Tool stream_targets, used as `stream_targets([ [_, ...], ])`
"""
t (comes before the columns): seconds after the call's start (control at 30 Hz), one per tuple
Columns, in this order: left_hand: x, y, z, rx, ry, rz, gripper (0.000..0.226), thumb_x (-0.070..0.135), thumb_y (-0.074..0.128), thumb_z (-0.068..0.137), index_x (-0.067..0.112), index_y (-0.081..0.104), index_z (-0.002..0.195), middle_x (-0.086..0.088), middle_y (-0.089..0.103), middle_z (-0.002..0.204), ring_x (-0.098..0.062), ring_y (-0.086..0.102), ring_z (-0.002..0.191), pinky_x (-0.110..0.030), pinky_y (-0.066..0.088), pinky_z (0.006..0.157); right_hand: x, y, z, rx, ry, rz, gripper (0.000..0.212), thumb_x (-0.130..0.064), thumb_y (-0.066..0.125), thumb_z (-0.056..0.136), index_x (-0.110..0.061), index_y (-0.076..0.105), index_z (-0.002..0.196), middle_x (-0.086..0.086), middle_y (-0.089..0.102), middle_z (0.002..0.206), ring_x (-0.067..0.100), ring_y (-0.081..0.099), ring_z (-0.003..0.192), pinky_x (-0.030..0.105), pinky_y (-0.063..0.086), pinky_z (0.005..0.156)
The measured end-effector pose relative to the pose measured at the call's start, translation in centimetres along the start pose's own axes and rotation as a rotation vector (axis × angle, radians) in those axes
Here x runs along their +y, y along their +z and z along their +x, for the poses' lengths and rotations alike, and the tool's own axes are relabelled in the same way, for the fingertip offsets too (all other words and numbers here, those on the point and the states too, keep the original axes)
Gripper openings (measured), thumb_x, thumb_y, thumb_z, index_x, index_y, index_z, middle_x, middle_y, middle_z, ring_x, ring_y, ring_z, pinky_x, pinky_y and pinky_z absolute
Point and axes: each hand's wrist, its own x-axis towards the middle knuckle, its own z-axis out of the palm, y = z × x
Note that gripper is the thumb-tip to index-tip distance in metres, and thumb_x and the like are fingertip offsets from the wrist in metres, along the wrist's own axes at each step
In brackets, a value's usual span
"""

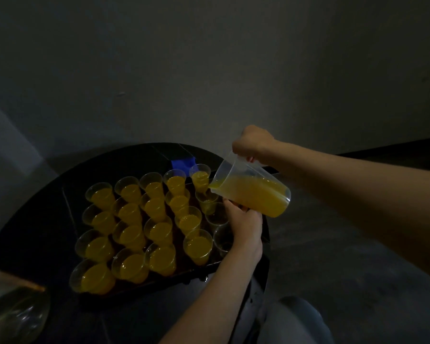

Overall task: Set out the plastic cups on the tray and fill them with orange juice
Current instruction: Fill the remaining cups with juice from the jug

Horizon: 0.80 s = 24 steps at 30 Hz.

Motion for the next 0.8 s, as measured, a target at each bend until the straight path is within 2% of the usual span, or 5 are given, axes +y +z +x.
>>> stream_targets([
  [0.17,0.11,0.03,0.01,0.013,0.018,-0.011,0.093,-0.004,0.060,0.084,0.057,0.029,0.147,-0.014,0.049,0.148,-0.045,0.040,0.141,-0.066,0.034,0.113,-0.20,-0.03,0.04,-0.002,-0.005,-0.008,0.016,-0.019,0.055,0.098,-0.005,0.062,0.096,0.010,0.062,0.086,0.015,0.058,0.067,0.022,0.042,0.050],
  [0.27,0.15,0.00,-0.03,0.007,0.019,0.009,0.092,0.001,0.060,0.083,0.064,0.029,0.143,-0.011,0.048,0.150,-0.044,0.038,0.143,-0.068,0.031,0.114,-0.24,-0.09,-0.07,0.001,-0.001,-0.014,0.015,-0.019,0.054,0.099,-0.006,0.060,0.096,0.010,0.060,0.084,0.015,0.055,0.066,0.022,0.040,0.049],
  [0.43,0.10,0.05,0.04,0.017,-0.003,0.019,0.093,-0.003,0.056,0.086,0.065,0.027,0.142,-0.018,0.043,0.153,-0.050,0.031,0.144,-0.071,0.025,0.114,-0.32,-0.03,-0.09,0.002,-0.003,-0.021,0.015,-0.020,0.054,0.099,-0.005,0.060,0.098,0.011,0.060,0.087,0.017,0.057,0.070,0.023,0.044,0.053],
  [0.6,0.41,0.09,-0.20,0.011,0.015,-0.010,0.093,-0.007,0.055,0.089,0.057,0.024,0.149,-0.010,0.049,0.149,-0.042,0.042,0.141,-0.066,0.033,0.114,-0.33,-0.03,0.11,0.007,-0.001,-0.018,0.014,-0.020,0.055,0.099,-0.007,0.058,0.096,0.010,0.060,0.087,0.016,0.058,0.071,0.023,0.046,0.055],
  [0.8,0.80,0.30,-0.29,0.000,-0.022,-0.004,0.091,-0.004,0.053,0.093,0.057,0.018,0.151,-0.007,0.045,0.153,-0.035,0.043,0.142,-0.062,0.034,0.116,-0.40,-0.08,-0.16,0.032,-0.011,-0.024,0.014,-0.019,0.055,0.099,-0.006,0.059,0.100,0.011,0.062,0.093,0.020,0.063,0.081,0.027,0.053,0.066],
])
